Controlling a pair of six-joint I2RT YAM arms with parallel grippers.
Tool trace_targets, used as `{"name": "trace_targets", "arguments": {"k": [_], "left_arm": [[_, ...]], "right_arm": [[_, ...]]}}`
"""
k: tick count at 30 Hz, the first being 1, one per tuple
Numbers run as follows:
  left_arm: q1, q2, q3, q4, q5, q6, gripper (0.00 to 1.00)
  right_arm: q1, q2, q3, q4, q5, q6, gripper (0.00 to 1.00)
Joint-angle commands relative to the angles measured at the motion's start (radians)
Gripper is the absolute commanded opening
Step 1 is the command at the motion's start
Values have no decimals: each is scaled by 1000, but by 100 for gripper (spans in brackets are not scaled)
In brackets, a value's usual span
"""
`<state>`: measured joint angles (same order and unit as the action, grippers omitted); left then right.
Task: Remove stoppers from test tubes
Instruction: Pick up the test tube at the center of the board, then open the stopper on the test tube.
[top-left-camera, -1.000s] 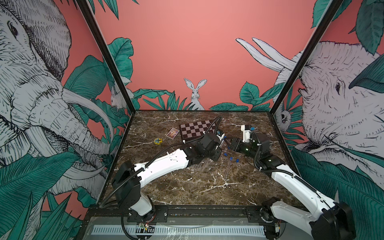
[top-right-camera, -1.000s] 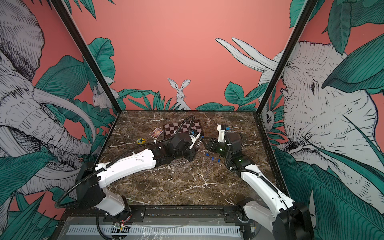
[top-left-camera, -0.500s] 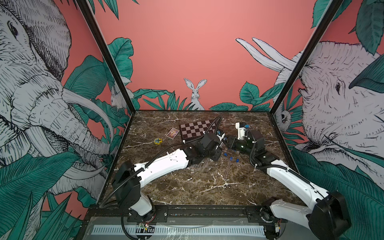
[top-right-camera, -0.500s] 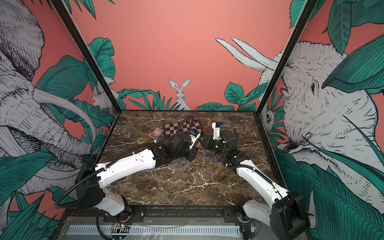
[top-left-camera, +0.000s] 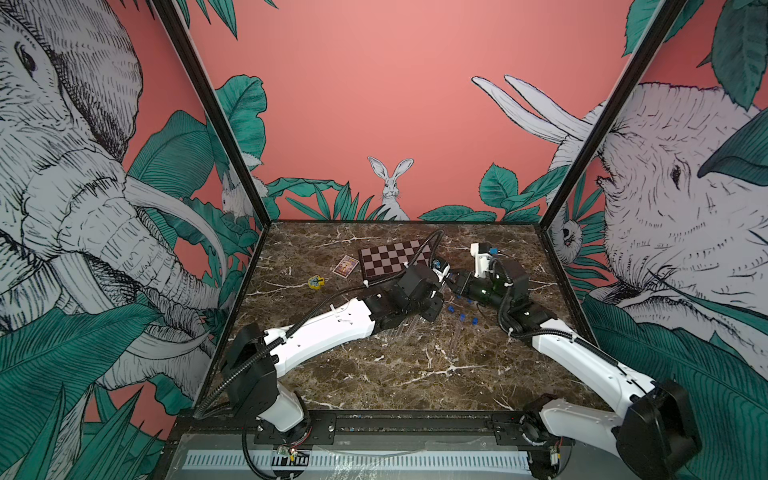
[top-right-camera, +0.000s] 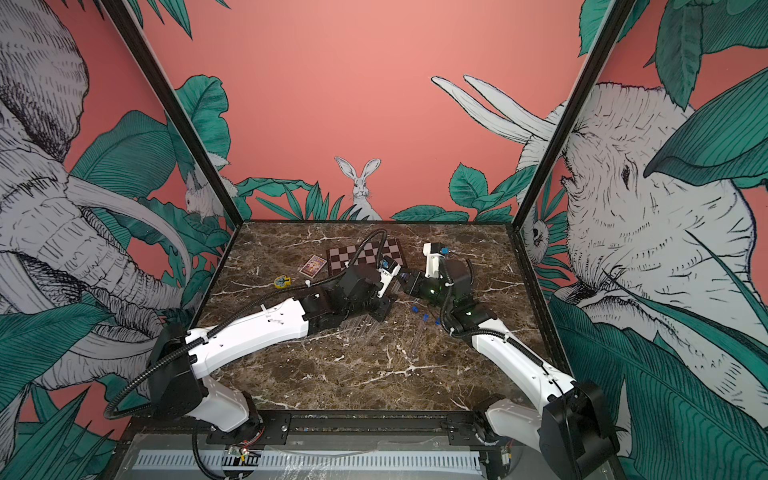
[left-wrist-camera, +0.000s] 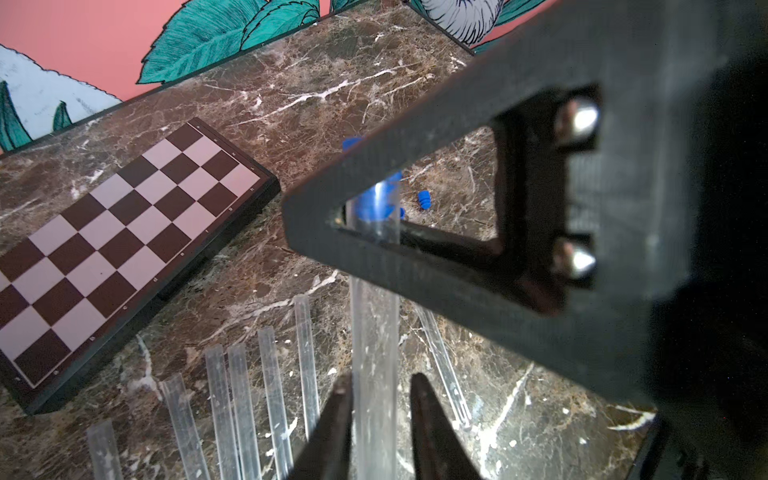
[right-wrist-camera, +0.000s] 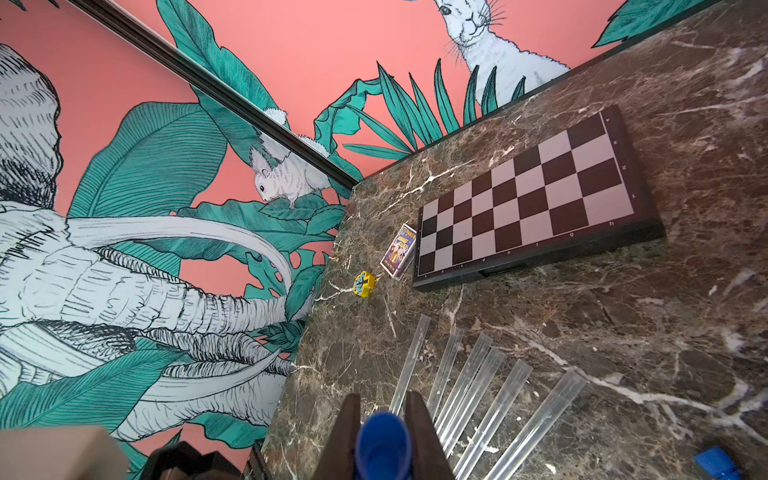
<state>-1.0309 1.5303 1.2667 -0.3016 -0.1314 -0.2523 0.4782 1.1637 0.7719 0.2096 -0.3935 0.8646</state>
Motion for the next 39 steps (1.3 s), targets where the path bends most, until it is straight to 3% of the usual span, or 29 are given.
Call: {"name": "trace_targets", "arguments": {"k": [1,3,9,21,23,25,31,39], "left_arm": [[-4,-60,-26,46,-7,8,37],[-4,-58,-38,61,-4,10,44],[-4,-28,-50,106,35,11,46],[-4,-32,-44,149,77,28,13],[-4,-34,-46,151,85,30,7],[-6,-37,-50,155,93,34,0],[-7,-54,-76,153,121,60,0],[-23,-54,-102,136,142,73,0]], "right_arm": [[5,-40,-8,42,12,21,7],[5,-65,-9,33,18,28,6],[5,-124,-14,-1,33,36,7],[5,-133,-31,-9,18,47,9],[5,-135,-34,-8,19,47,11],[6,-143,-31,-13,34,45,21],[-5,-209,47,-179,170,-24,47],[-23,-130,174,-278,169,8,47]]}}
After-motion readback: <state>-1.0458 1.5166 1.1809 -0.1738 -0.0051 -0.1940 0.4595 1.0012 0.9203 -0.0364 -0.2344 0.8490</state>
